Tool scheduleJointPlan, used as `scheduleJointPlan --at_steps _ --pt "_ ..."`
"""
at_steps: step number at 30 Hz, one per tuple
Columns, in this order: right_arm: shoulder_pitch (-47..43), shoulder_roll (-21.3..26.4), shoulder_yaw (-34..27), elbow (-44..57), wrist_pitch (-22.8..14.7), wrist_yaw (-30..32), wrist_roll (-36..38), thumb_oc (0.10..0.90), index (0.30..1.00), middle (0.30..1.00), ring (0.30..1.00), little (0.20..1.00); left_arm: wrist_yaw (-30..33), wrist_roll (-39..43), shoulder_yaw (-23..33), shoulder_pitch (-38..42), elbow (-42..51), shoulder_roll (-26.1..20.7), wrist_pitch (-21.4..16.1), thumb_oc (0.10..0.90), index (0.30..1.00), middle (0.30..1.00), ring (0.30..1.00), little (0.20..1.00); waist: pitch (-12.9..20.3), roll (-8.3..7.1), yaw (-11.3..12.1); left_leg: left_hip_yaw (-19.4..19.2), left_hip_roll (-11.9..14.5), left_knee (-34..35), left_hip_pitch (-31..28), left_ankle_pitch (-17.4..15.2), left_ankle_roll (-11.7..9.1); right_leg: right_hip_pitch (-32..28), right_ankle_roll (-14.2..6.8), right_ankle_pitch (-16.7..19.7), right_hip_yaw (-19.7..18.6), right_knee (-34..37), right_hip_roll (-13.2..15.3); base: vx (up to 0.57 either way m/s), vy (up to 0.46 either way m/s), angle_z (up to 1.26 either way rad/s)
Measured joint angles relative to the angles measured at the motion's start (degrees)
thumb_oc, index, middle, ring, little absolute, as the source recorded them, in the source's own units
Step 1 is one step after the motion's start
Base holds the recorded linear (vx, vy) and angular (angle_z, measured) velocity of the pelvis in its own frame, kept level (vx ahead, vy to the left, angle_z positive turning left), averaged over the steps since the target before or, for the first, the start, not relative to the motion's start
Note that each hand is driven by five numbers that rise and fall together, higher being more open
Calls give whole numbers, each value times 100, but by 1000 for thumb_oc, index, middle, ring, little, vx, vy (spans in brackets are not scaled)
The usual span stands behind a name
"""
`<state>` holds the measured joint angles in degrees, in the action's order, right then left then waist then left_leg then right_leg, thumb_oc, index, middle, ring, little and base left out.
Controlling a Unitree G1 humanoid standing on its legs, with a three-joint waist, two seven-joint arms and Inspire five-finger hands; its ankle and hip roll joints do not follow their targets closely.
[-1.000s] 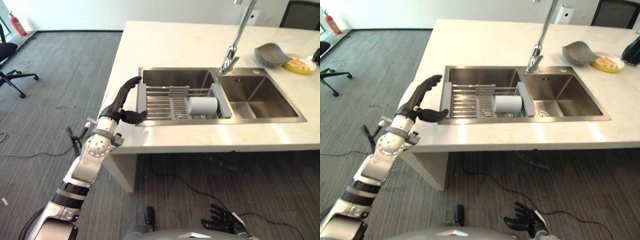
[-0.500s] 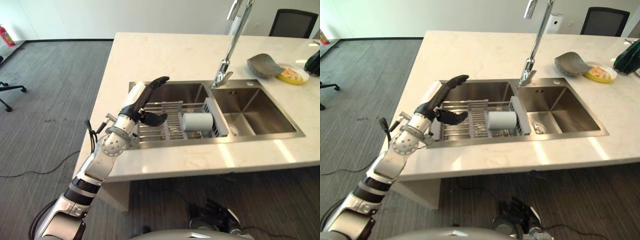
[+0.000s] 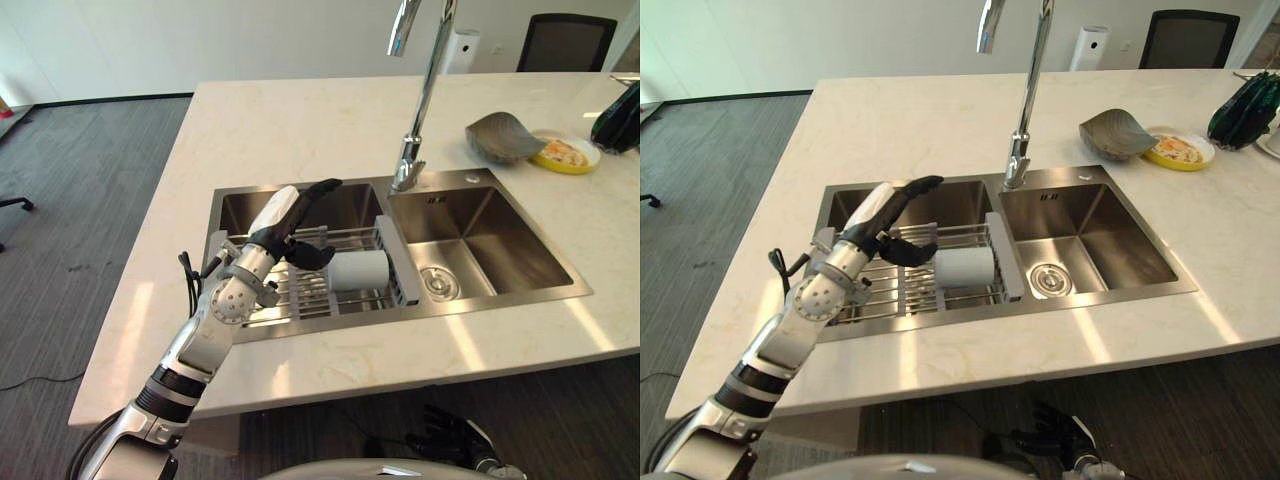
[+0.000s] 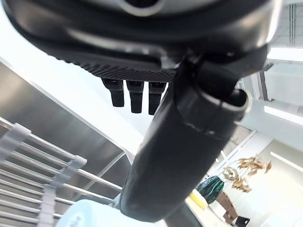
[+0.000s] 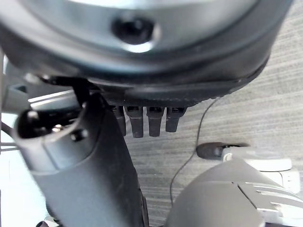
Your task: Place the dishes in the dishwasher.
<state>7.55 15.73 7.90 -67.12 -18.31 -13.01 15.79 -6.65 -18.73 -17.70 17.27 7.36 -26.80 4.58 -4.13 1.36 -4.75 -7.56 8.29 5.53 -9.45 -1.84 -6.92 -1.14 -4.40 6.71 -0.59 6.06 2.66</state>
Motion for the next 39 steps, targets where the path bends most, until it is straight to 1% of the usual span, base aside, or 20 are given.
scheduleJointPlan --at_steps 2,3,4,6,8,11,12,15,24,29,32,33,35,39 --pt "13 -4 -2 -35 4 -9 2 800 900 900 900 900 -107 -5 -20 -9 33 3 20 800 900 900 900 900 -7 14 36 15 -21 6 16 8 9 5 2 4 5 0 18 -4 -26 7" --pt "76 -3 -102 -68 -25 -17 10 800 900 900 900 900 -279 -137 -131 -10 59 -50 105 800 900 900 900 900 -10 60 107 34 -37 8 61 -2 -23 18 8 1 10 1 41 0 0 0" --pt "76 -3 -102 -68 -25 -17 10 800 900 900 900 900 -279 -137 -131 -10 59 -50 105 800 900 900 900 900 -10 60 107 34 -37 8 61 -2 -23 18 8 1 10 1 41 0 0 0" --pt "68 -8 -179 -105 -50 -21 10 800 900 900 900 900 -481 -264 -240 -73 245 -54 183 800 900 900 900 900 -17 84 125 51 -51 8 97 15 -34 49 8 1 23 1 57 4 -21 4" --pt "105 -21 -219 -103 -74 -16 15 800 900 900 900 900 -561 -441 -367 -195 382 10 203 800 900 900 900 900 -13 97 125 51 -61 7 84 58 24 65 18 23 22 1 64 0 0 0" --pt "75 -21 -208 -89 -93 -16 19 800 900 900 900 900 -628 -480 -564 -256 368 88 267 800 900 900 900 900 -17 110 102 38 -74 5 100 63 37 95 22 86 7 0 67 -21 -9 -3" --pt "73 -25 -200 -79 -99 -17 22 800 900 900 900 900 -677 -571 -710 -262 349 131 301 800 900 900 900 900 -33 121 98 33 -79 -6 103 62 41 101 31 95 5 -2 67 -1 -11 -3" --pt "70 -26 -180 -53 -101 -17 21 800 900 900 900 900 -730 -629 -804 -257 314 190 338 800 900 900 900 900 -35 126 58 11 -79 -21 70 62 41 78 32 95 -6 -7 61 0 -7 -3" --pt "60 -25 -188 -72 -101 -15 22 800 900 900 900 900 -582 -758 -860 -11 -510 425 370 800 900 900 900 900 -23 191 -62 0 -67 7 -20 55 37 -4 24 60 -17 0 57 4 -5 -1" --pt "63 -27 -199 -74 -99 -14 21 800 900 900 900 900 -467 -879 -861 46 -769 693 555 800 900 900 900 900 -10 211 -93 -1 -73 6 -34 62 42 -20 6 79 -35 0 59 0 0 0" --pt "25 -39 -180 -98 -86 -12 20 800 900 900 900 900 -370 -888 -903 362 -1566 920 699 800 900 900 900 900 -10 207 -142 -1 -73 5 -108 58 46 -95 31 94 -34 0 58 0 0 0" --pt "-19 -40 -161 -107 -73 -12 16 800 900 900 900 900 -363 -899 -903 452 -1791 950 820 800 900 900 900 900 -10 204 -168 -16 -73 6 -128 50 47 -103 33 89 -40 0 58 0 -9 -5" --pt "-27 -49 -158 -97 -71 -16 17 800 900 900 900 900 -347 -939 -903 457 -1858 937 927 800 900 900 900 900 -9 208 -235 -33 -72 6 -129 49 46 -94 33 89 -63 0 54 1 -14 -6" --pt "-17 -54 -158 -103 -67 -14 16 800 900 900 900 900 -314 -1076 -954 471 -1937 975 968 800 900 900 900 900 -4 203 -232 -94 -72 7 -152 46 49 -97 30 93 -99 0 49 0 -13 -5"
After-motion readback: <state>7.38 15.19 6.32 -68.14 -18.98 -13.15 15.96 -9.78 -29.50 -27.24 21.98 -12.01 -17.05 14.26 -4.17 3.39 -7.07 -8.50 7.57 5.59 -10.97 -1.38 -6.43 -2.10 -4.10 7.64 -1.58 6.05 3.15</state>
